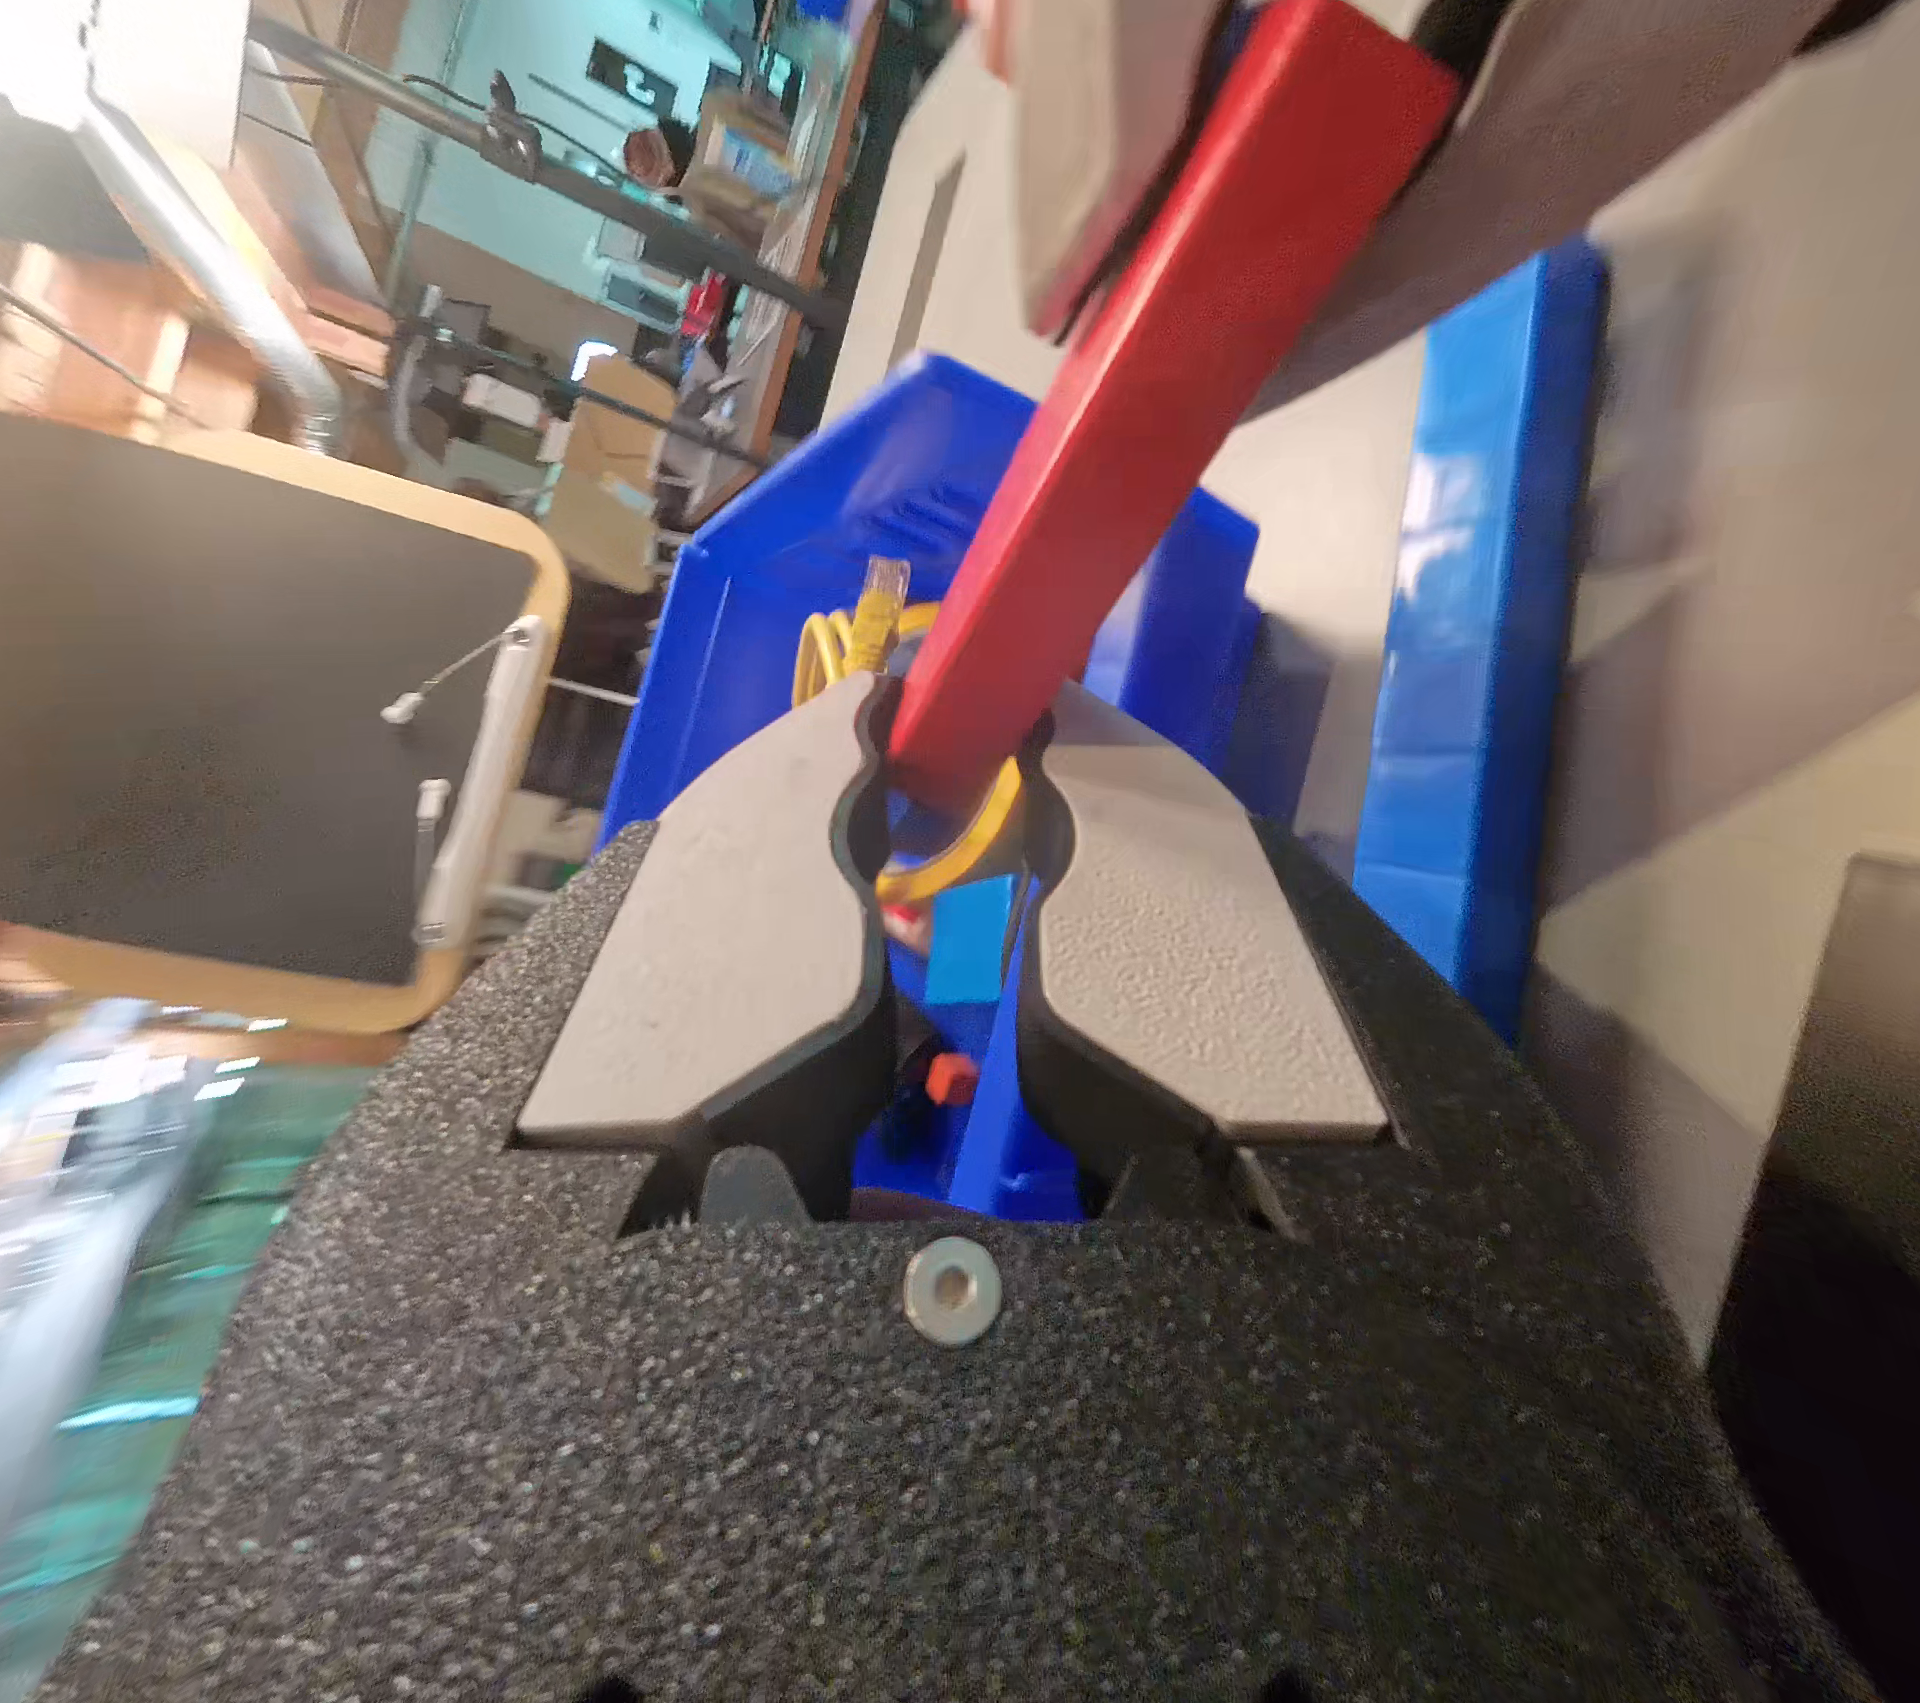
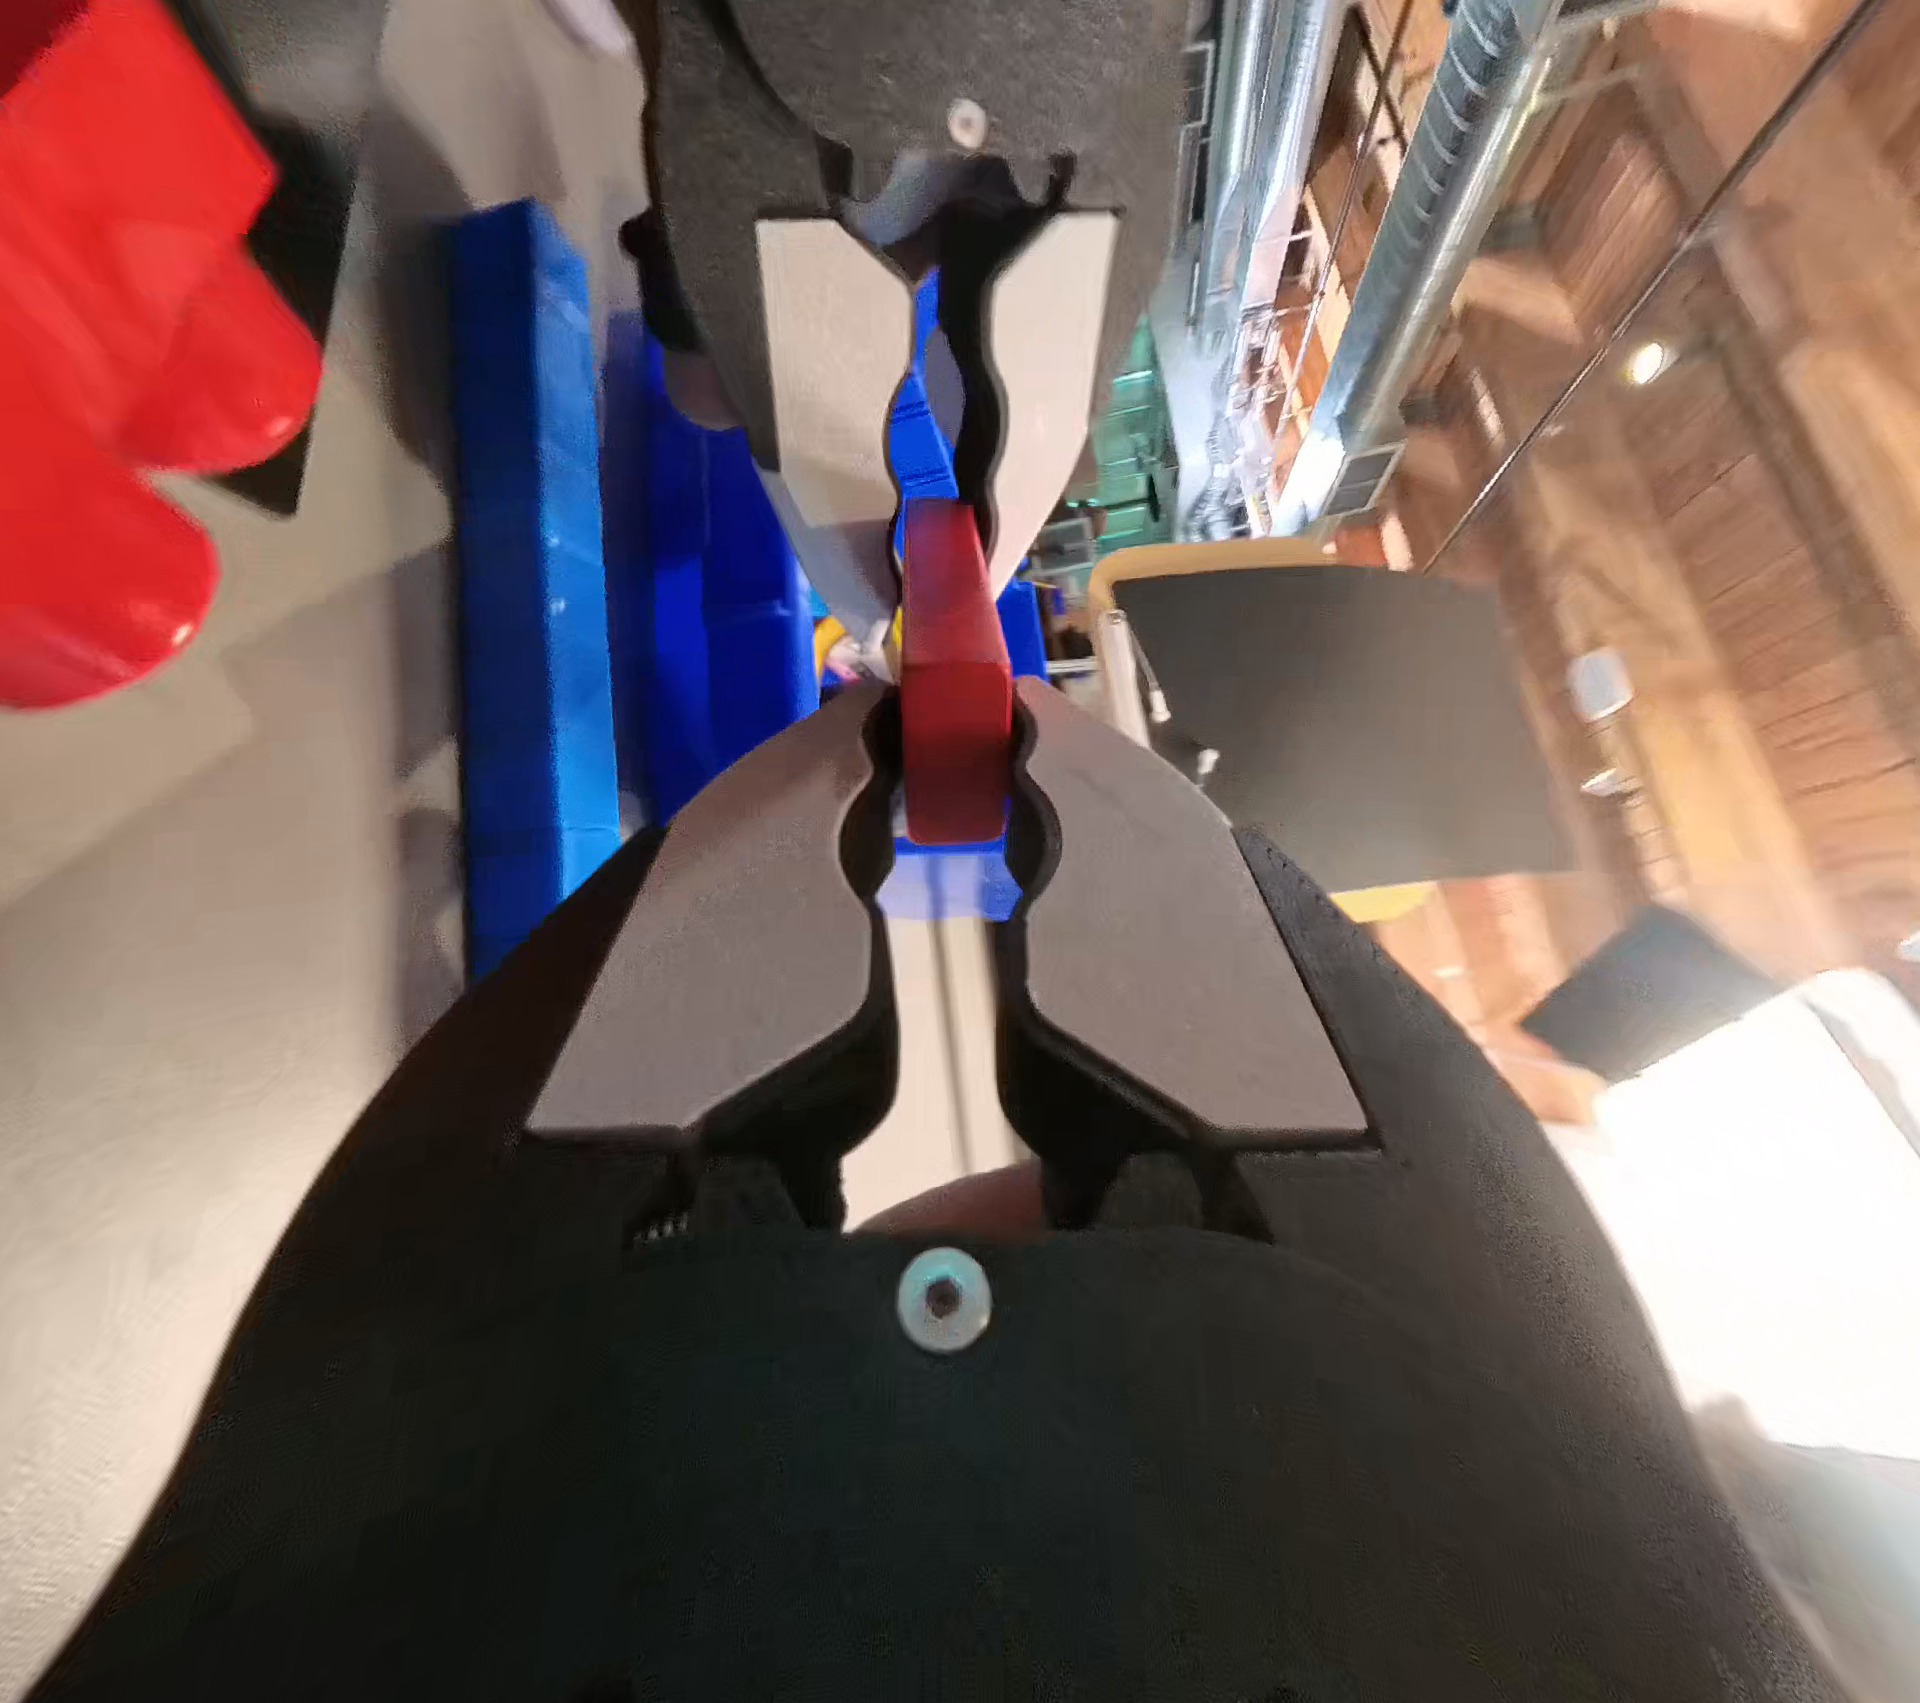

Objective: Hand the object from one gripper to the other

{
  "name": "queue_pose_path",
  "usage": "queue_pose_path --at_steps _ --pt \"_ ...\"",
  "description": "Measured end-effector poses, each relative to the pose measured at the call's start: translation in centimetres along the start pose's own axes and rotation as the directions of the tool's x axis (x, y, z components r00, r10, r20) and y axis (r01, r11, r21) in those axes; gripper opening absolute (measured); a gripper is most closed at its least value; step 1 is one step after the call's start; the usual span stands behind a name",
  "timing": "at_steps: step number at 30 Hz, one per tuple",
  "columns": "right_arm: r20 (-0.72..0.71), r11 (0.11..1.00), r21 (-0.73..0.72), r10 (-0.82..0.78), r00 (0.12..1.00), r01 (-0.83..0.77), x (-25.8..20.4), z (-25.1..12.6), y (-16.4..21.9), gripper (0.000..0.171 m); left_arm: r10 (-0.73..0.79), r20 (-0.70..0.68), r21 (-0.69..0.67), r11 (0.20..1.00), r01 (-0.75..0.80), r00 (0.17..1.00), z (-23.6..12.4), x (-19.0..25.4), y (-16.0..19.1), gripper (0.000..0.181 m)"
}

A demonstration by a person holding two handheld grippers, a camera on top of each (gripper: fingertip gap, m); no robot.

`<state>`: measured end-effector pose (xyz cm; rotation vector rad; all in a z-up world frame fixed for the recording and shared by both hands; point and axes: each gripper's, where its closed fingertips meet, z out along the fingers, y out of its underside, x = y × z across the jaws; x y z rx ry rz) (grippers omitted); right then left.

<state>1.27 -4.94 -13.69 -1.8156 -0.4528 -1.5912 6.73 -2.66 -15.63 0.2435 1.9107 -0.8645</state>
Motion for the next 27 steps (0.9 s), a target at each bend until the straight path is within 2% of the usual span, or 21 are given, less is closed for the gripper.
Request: queue_pose_path --at_steps 3,5,7,9,10,12,14,16,18,20,23,26,27 --pt "0.012 0.945 0.071 0.319 0.948 -0.319 2.3 -0.5 0.1 0.017 -0.233 -0.091 0.118 0.963 0.243 0.968 -0.8 -1.1 -1.2 0.038" --pt "0.056 0.853 0.1 0.509 0.859 -0.512 3.4 -0.7 0.5 0.017 -0.347 -0.184 0.185 0.907 0.379 0.92 -1.5 -1.5 -2.0 0.044" --pt "0.16 0.701 0.096 0.69 0.706 -0.707 3.6 -0.7 0.7 0.017 -0.427 -0.316 0.231 0.831 0.506 0.847 -2.2 -1.3 -3.2 0.053" --pt "0.302 0.498 0.069 0.816 0.494 -0.865 3.4 -0.8 0.2 0.017 -0.459 -0.401 0.281 0.762 0.584 0.793 -3.0 -1.3 -4.4 0.06" --pt "0.362 0.389 0.049 0.851 0.38 -0.92 3.4 -0.8 -0.1 0.017 -0.449 -0.416 0.322 0.74 0.59 0.791 -3.4 -1.4 -5.1 0.061" --pt "0.469 0.179 -0.017 0.87 0.151 -0.984 3.4 -1.0 -0.6 0.017 -0.393 -0.377 0.405 0.744 0.531 0.838 -4.1 -1.7 -5.8 0.062" --pt "0.542 -0.003 -0.092 0.839 -0.053 -0.996 3.5 -1.2 -1.0 0.017 -0.301 -0.272 0.467 0.789 0.399 0.914 -4.4 -1.9 -6.0 0.062" --pt "0.585 -0.148 -0.19 0.777 -0.233 -0.971 3.4 -1.3 -1.2 0.017 -0.189 -0.14 0.503 0.832 0.234 0.972 -4.6 -1.9 -6.0 0.062" --pt "0.598 -0.214 -0.276 0.725 -0.342 -0.937 2.9 -1.5 -1.4 0.017 -0.072 -0.038 0.521 0.85 0.081 0.997 -4.8 -1.5 -6.2 0.062" --pt "0.598 -0.227 -0.336 0.699 -0.393 -0.914 2.3 -1.6 -1.6 0.017 0.014 0.01 0.533 0.846 -0.017 1.0 -5.0 -0.7 -6.5 0.062" --pt "0.629 -0.212 -0.391 0.649 -0.428 -0.895 1.7 -2.1 -2.8 0.017 0.05 -0.01 0.543 0.839 -0.036 0.999 -4.9 0.3 -6.7 0.059" --pt "0.646 -0.171 -0.408 0.64 -0.416 -0.897 1.1 -2.3 -3.5 0.017 0.063 -0.038 0.539 0.842 -0.032 0.997 -4.9 0.8 -6.5 0.039" --pt "0.644 -0.161 -0.405 0.648 -0.406 -0.9 1.0 -2.3 -3.5 0.017 0.054 -0.062 0.528 0.849 -0.014 0.997 -4.8 0.9 -6.3 0.039"
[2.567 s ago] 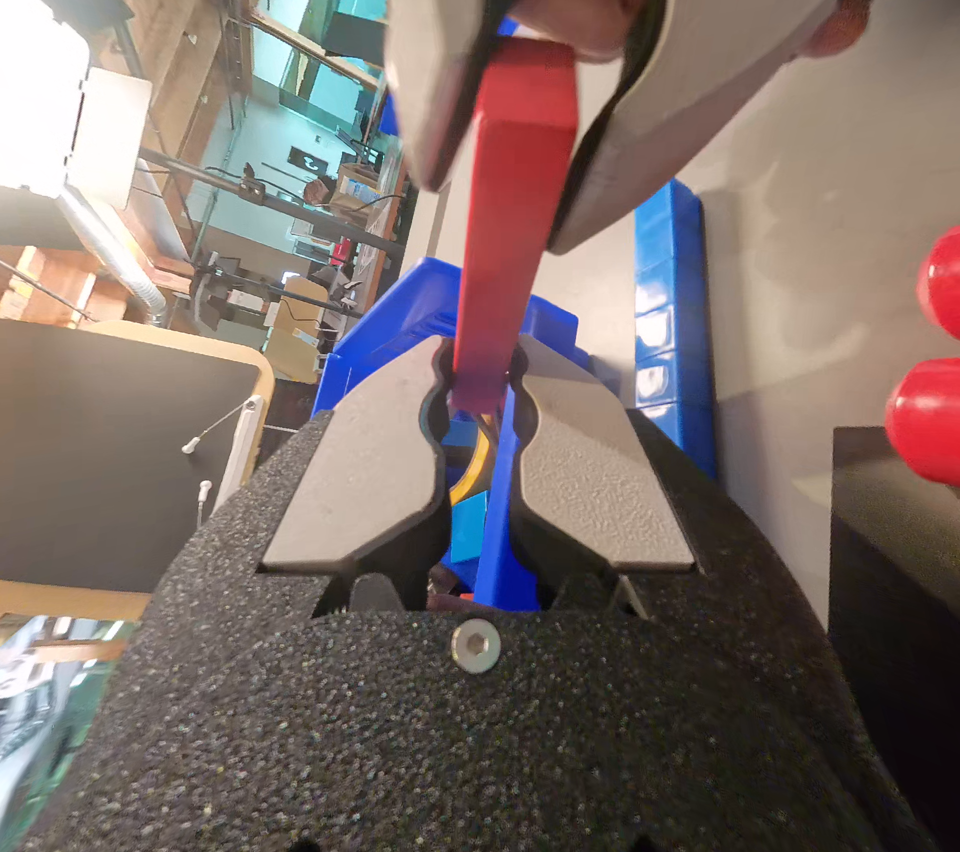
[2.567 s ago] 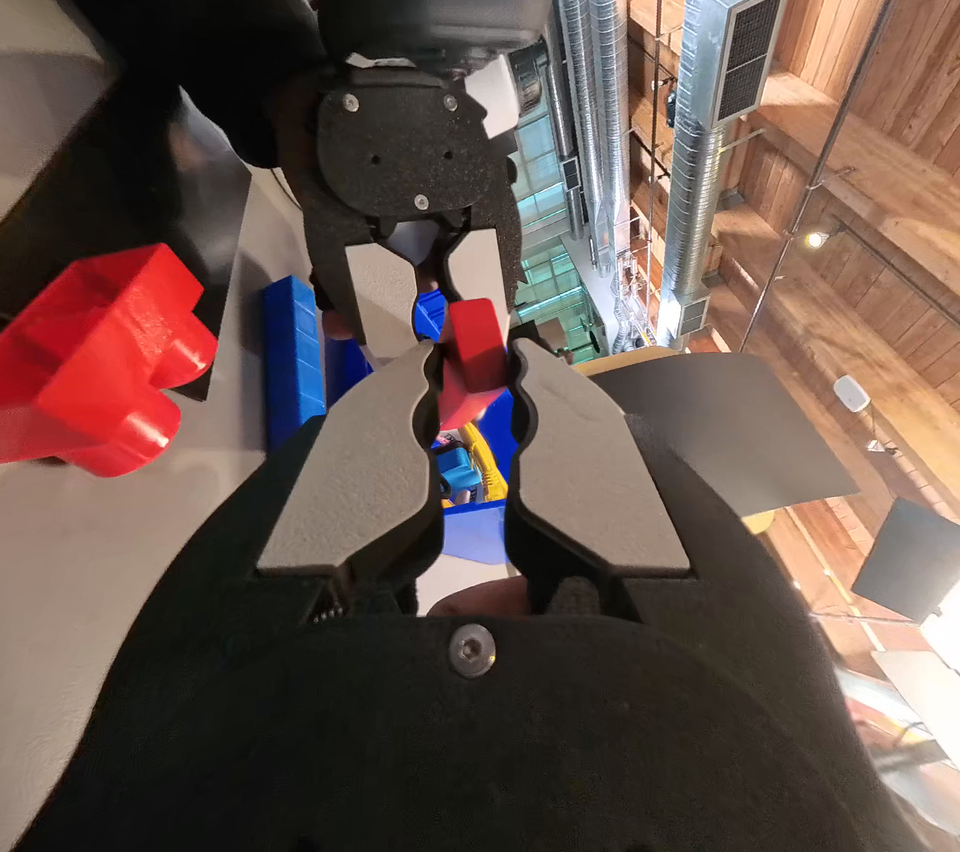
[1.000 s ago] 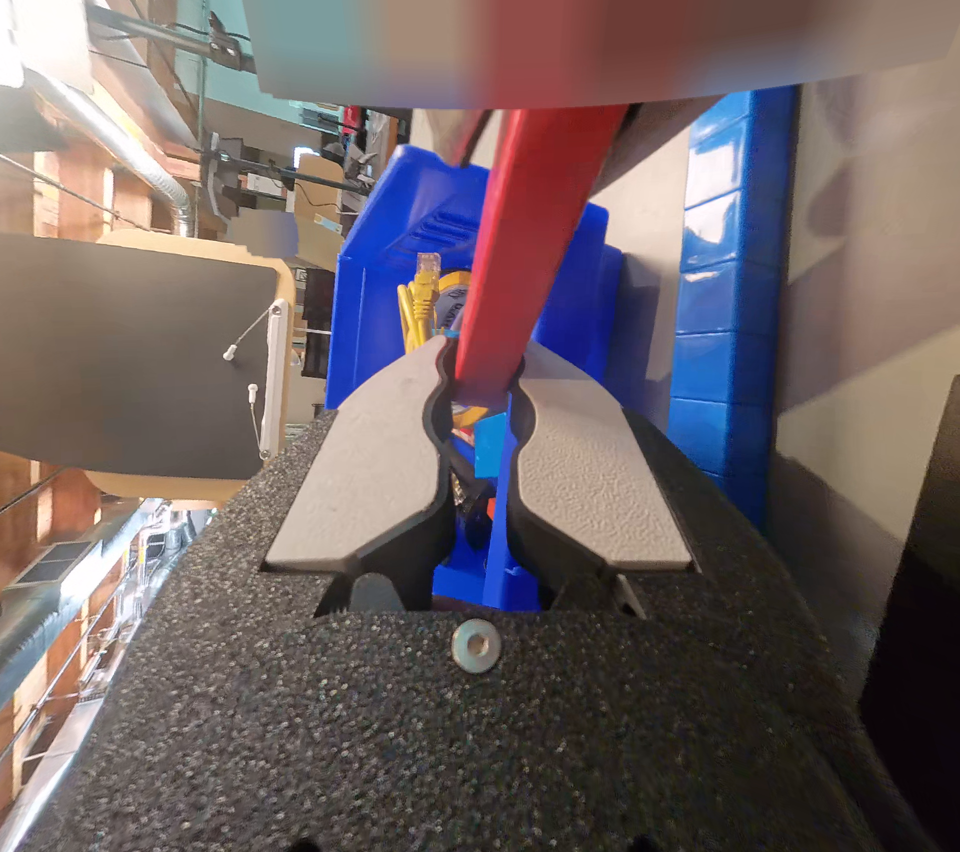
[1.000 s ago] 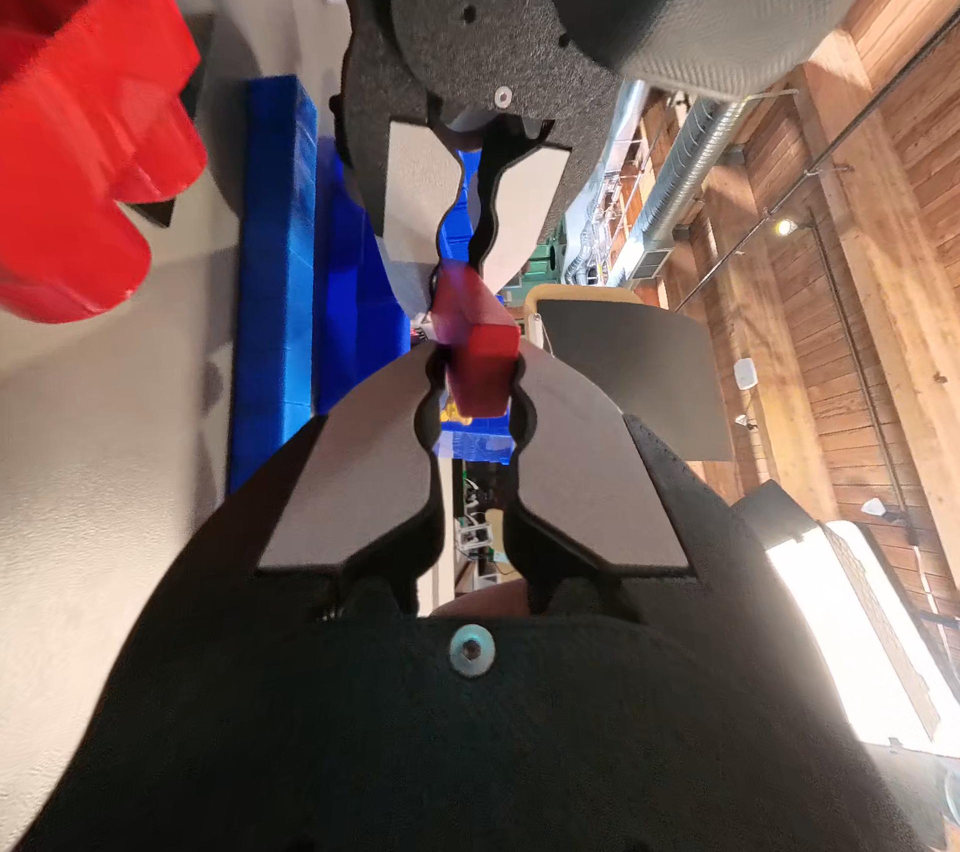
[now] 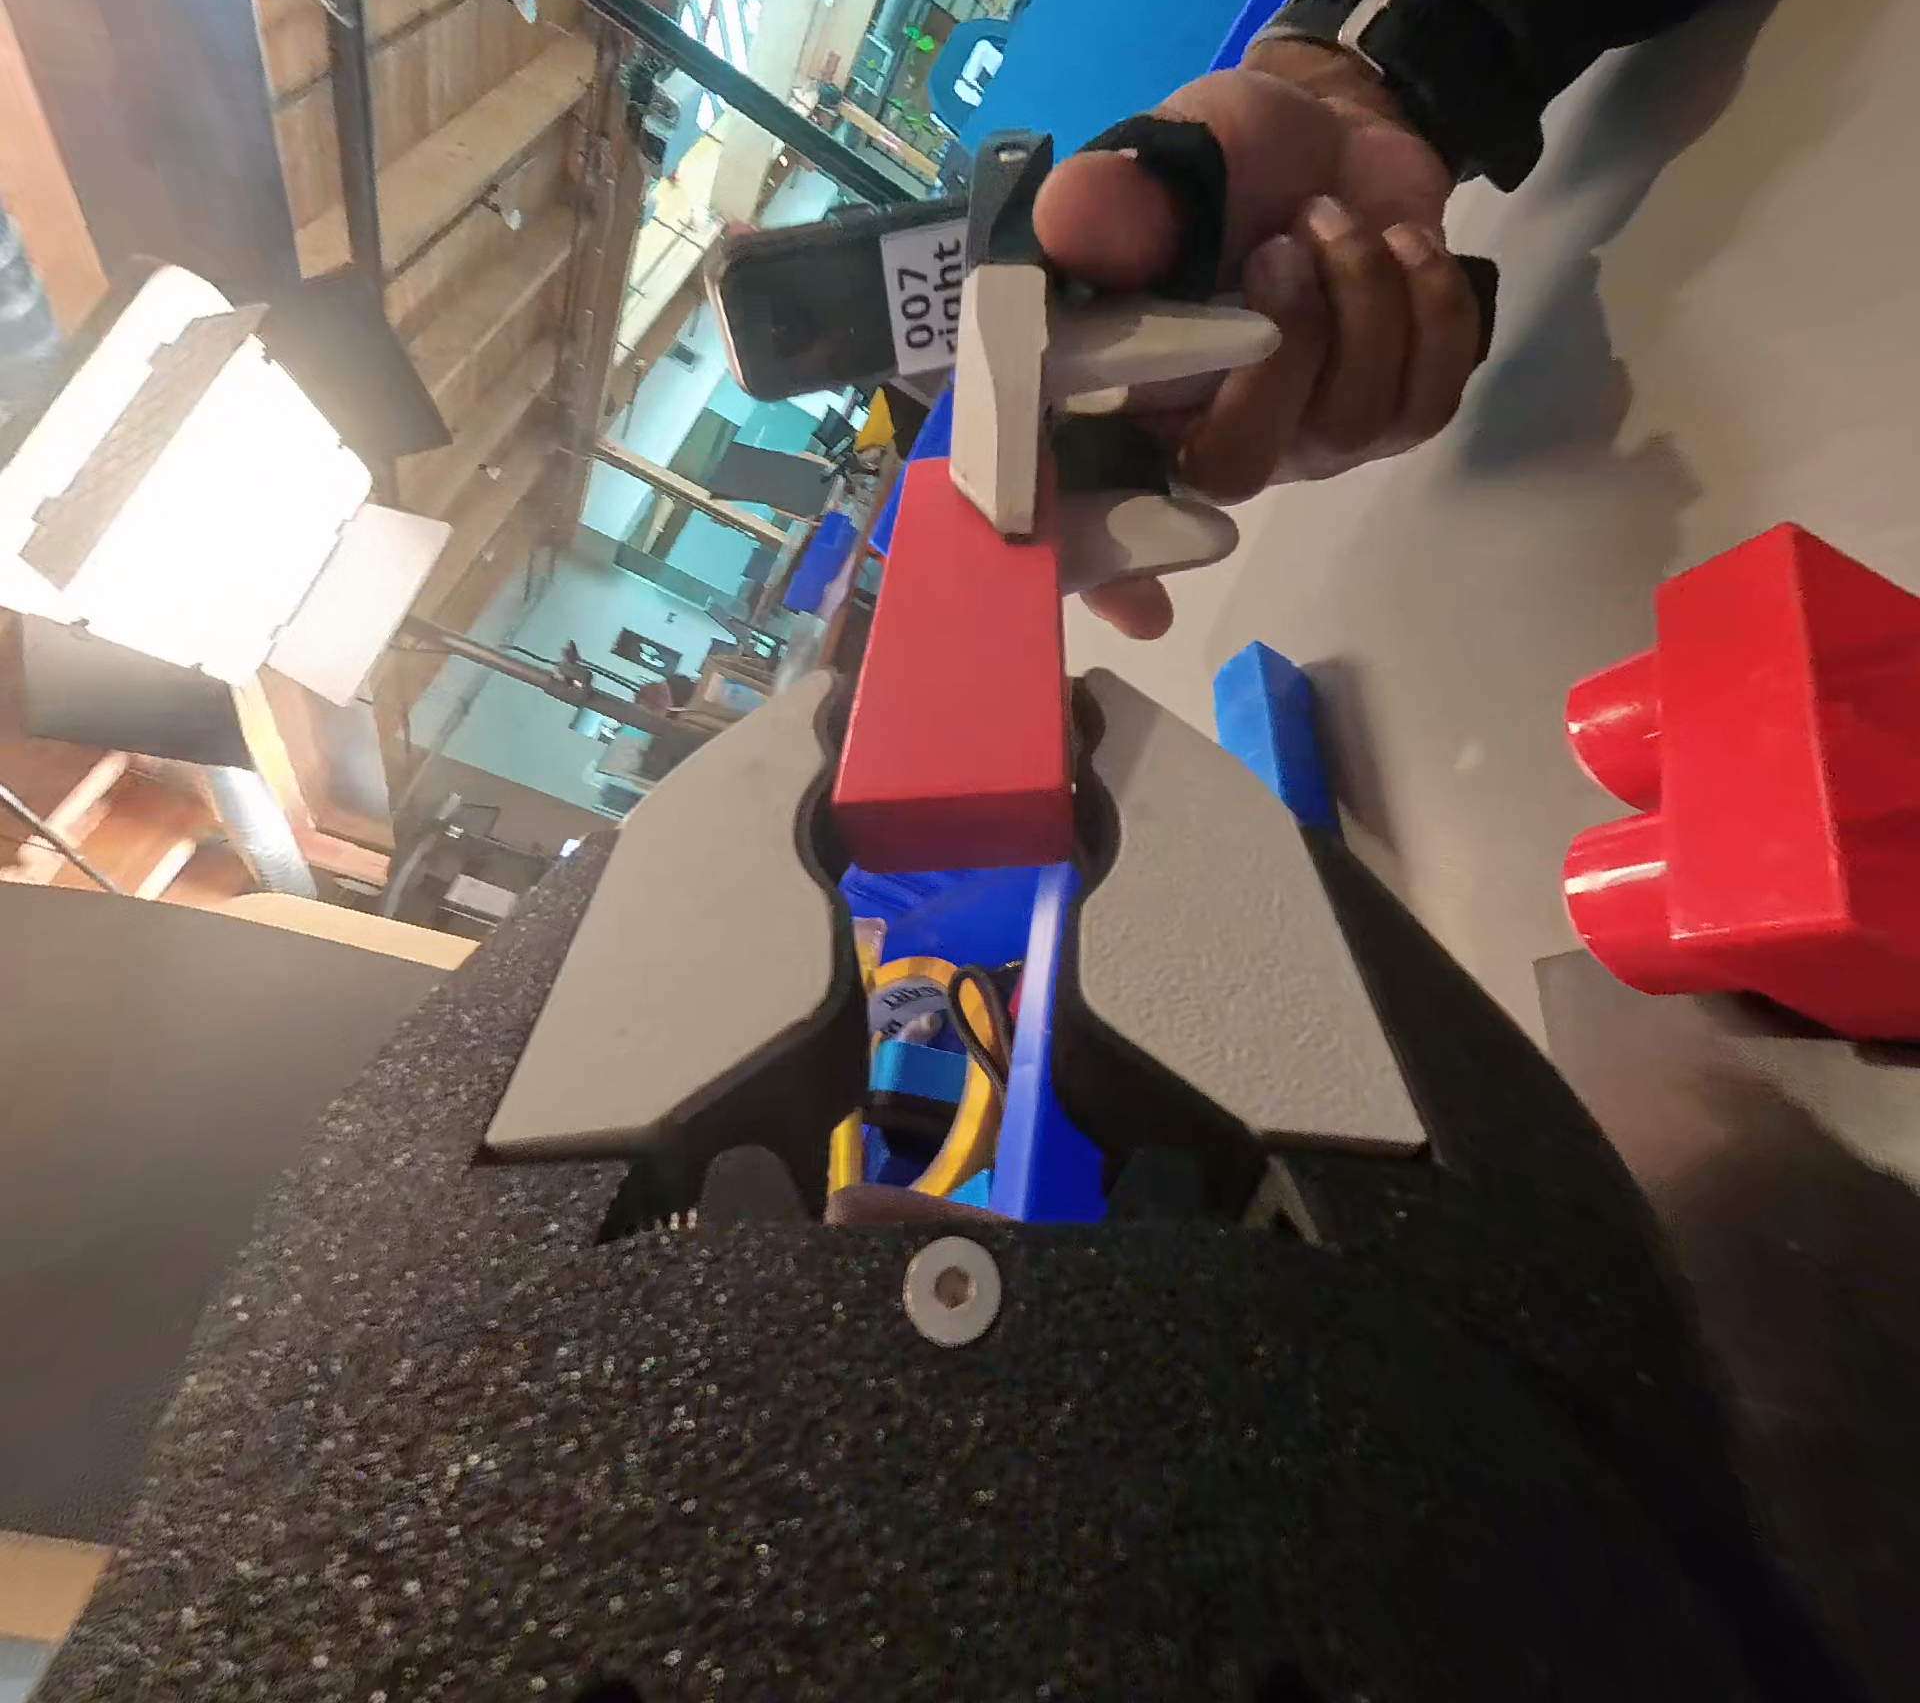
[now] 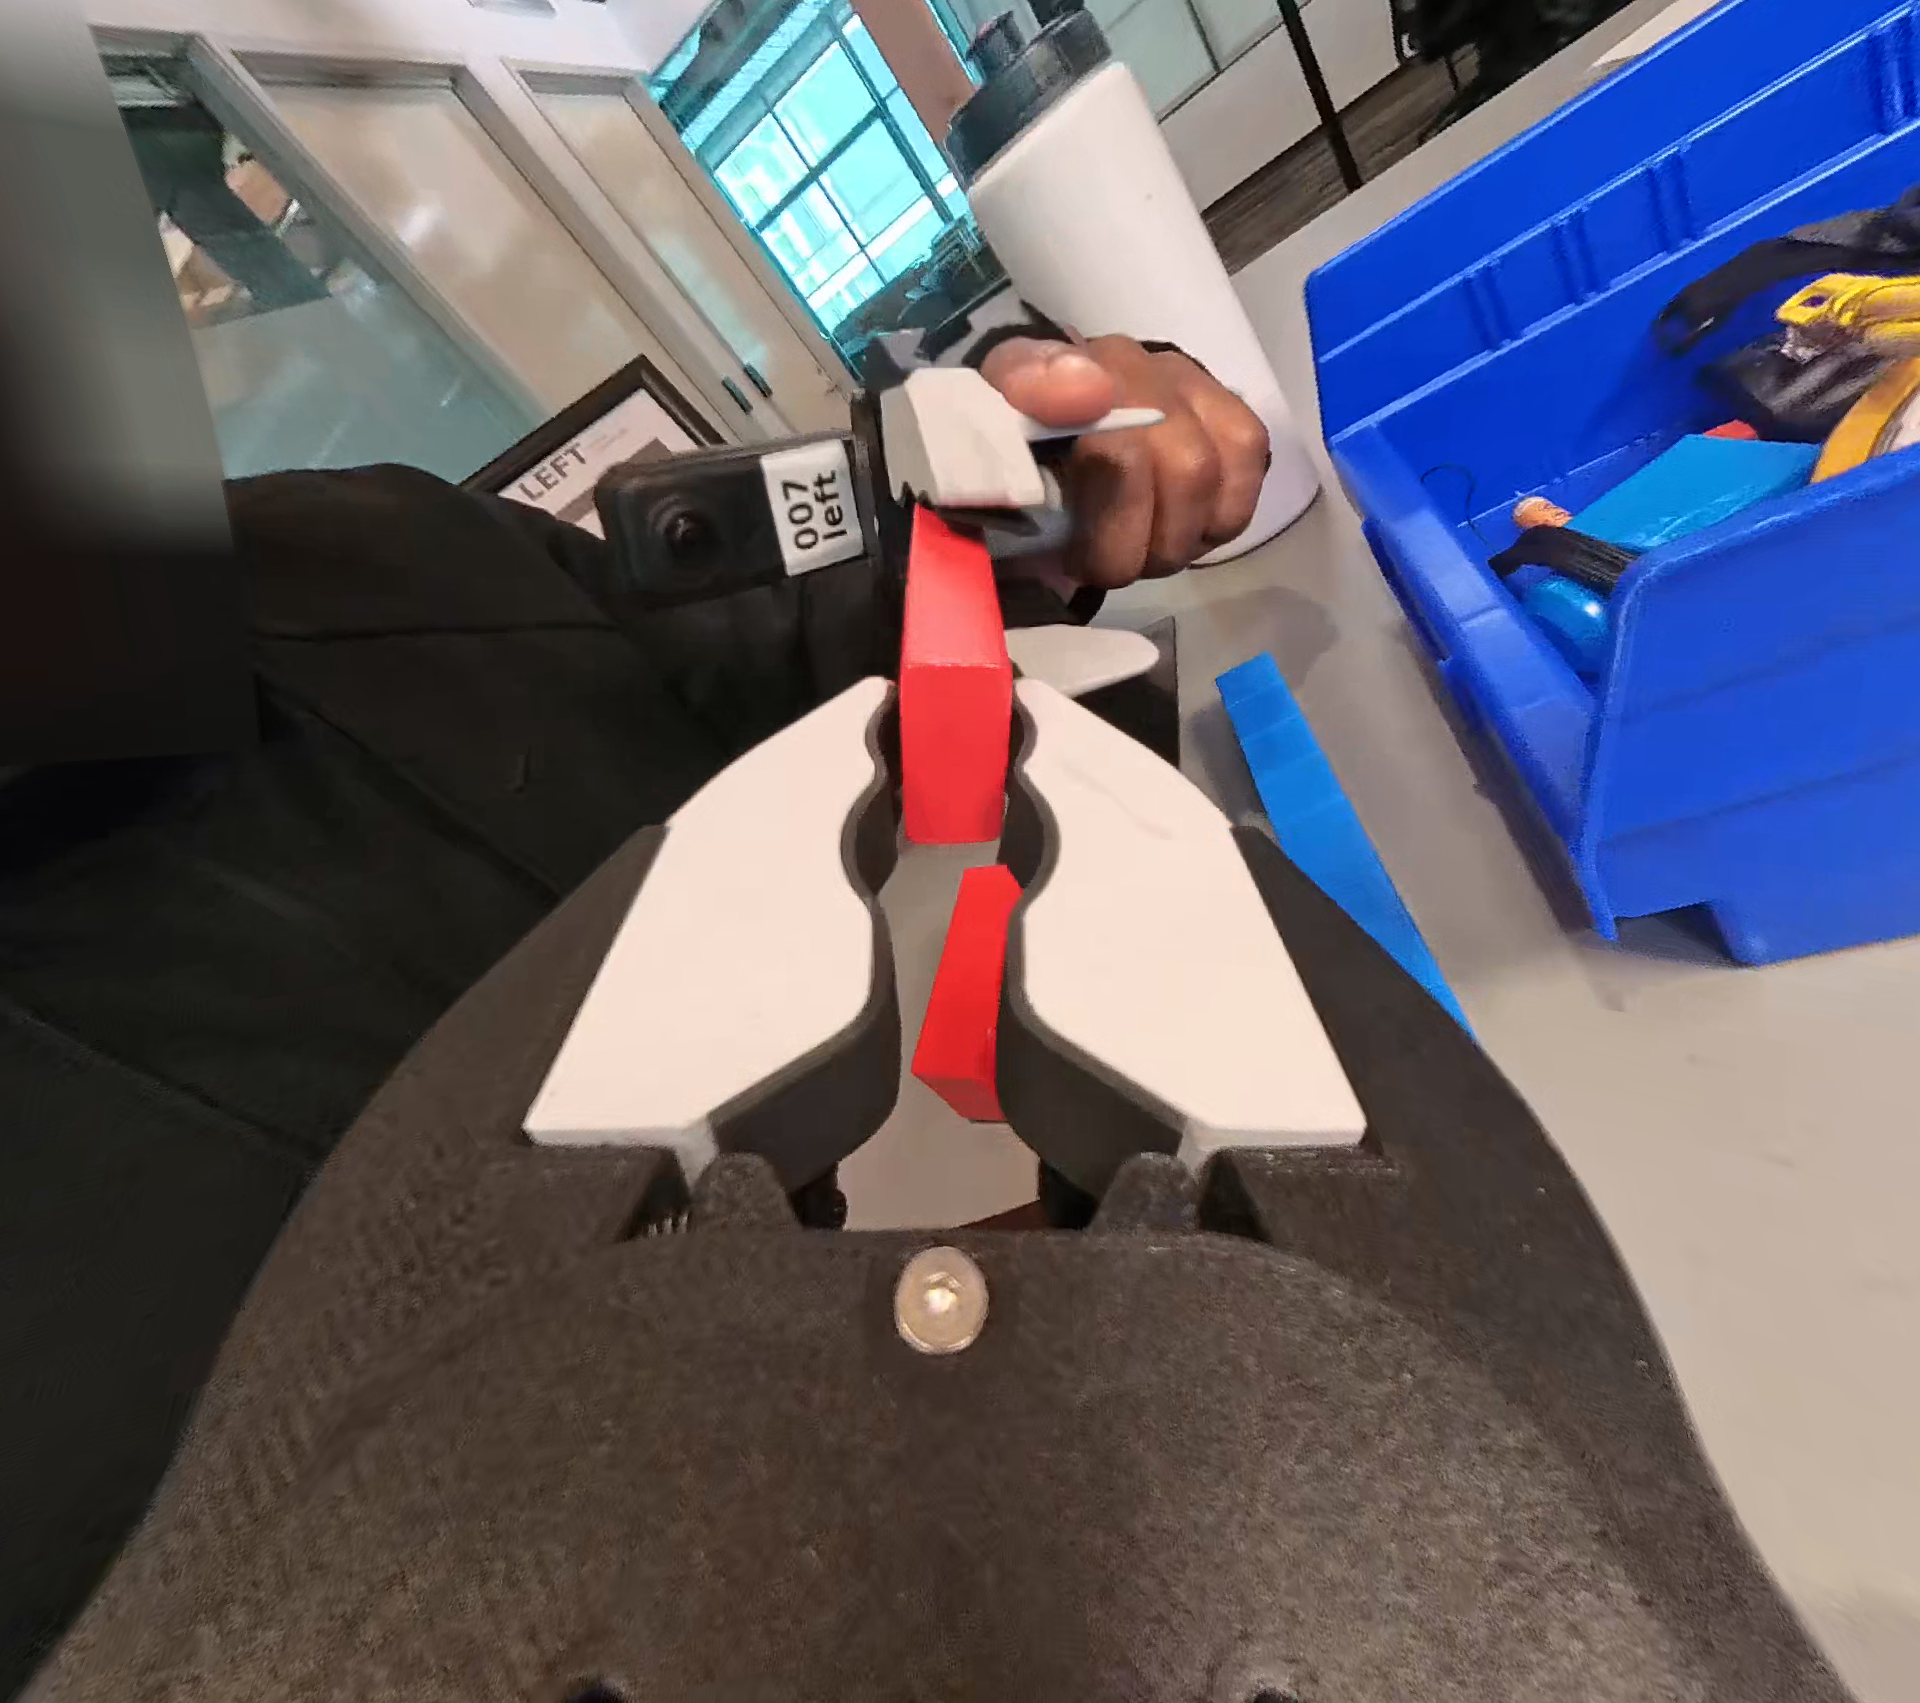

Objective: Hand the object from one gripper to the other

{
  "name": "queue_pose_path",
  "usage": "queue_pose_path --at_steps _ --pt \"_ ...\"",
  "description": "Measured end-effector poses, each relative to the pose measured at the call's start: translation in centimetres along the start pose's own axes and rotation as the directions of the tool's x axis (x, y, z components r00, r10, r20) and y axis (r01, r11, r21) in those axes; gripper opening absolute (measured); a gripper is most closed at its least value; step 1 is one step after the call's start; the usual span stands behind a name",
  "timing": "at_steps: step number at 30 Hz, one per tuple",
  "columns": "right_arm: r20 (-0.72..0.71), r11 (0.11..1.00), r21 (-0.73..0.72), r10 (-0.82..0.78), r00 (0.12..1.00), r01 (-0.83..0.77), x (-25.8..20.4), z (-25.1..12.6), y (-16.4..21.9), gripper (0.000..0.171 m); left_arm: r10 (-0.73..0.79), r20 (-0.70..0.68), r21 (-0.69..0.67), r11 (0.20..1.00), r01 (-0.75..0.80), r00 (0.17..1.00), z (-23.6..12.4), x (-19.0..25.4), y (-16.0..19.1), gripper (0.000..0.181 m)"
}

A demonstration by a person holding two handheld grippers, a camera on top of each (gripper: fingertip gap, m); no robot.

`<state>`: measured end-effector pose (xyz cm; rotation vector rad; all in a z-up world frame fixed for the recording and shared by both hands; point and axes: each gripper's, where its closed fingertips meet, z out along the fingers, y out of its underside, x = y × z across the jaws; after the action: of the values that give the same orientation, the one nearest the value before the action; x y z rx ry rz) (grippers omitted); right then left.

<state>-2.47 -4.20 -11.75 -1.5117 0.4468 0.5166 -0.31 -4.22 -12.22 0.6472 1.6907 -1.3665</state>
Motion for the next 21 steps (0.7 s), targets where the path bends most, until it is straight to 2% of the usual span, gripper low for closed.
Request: queue_pose_path --at_steps 6,9,11,13,14,16,19,21 --pt "-0.096 0.995 -0.01 -0.099 0.99 0.099 1.1 -0.2 -0.2 0.029 -0.206 -0.103 0.015 0.978 0.209 0.973 -0.1 0.5 -0.5 0.039" --pt "-0.208 0.971 -0.018 -0.237 0.949 0.238 2.0 -0.9 -0.9 0.042 -0.337 -0.125 0.003 0.94 0.34 0.933 0.0 0.2 -0.4 0.039" --pt "-0.261 0.926 -0.04 -0.373 0.89 0.376 2.0 -1.3 -1.3 0.054 -0.441 -0.141 0.009 0.895 0.446 0.887 -0.1 -0.3 -0.4 0.039" --pt "-0.324 0.84 -0.098 -0.535 0.781 0.534 1.9 -1.6 -1.6 0.058 -0.527 -0.159 0.014 0.845 0.535 0.835 -0.1 -0.7 -0.4 0.039" --pt "-0.358 0.774 -0.143 -0.621 0.697 0.617 2.0 -1.7 -1.7 0.065 -0.567 -0.172 0.015 0.816 0.578 0.805 -0.1 -0.8 -0.4 0.039" --pt "-0.396 0.608 -0.247 -0.774 0.494 0.755 2.0 -1.7 -1.7 0.066 -0.642 -0.199 0.008 0.755 0.656 0.74 -0.1 -0.9 -0.4 0.039" --pt "-0.376 0.365 -0.396 -0.902 0.214 0.843 2.2 -1.2 -0.9 0.068 -0.725 -0.253 -0.014 0.664 0.747 0.64 0.0 -0.6 -0.4 0.039" --pt "-0.351 0.242 -0.463 -0.933 0.075 0.853 2.5 -0.9 -0.5 0.067 -0.767 -0.294 -0.035 0.605 0.796 0.57 0.1 -0.3 -0.6 0.038"
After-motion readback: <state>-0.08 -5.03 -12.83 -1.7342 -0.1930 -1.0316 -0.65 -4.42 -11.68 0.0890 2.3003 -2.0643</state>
